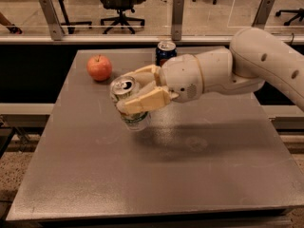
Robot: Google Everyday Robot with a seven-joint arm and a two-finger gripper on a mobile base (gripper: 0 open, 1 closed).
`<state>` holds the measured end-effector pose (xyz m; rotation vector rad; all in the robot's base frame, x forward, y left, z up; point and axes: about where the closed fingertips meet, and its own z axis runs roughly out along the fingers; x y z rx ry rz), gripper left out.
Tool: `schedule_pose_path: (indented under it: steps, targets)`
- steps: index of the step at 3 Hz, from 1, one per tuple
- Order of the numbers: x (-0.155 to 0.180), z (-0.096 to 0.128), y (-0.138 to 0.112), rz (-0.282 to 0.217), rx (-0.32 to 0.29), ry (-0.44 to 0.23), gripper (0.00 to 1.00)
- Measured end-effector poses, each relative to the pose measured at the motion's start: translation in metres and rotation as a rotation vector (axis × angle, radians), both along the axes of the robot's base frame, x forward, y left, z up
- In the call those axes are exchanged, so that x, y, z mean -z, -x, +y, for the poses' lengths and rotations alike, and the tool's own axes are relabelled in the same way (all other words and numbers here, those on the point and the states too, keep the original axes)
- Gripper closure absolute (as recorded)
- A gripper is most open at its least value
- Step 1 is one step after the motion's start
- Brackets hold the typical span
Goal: Place 7up can upright
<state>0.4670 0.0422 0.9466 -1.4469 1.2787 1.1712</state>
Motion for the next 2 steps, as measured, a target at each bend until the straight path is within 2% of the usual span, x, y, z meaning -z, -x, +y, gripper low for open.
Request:
schedule_pose_path:
  steps: [1,2]
  targets:
    - [0.0088,0.001,-0.0003,0.027,0.052,-0.08,1.0]
    - [0.0156,0.0024,-0.0004,0.046,0.074,-0.159,1.0]
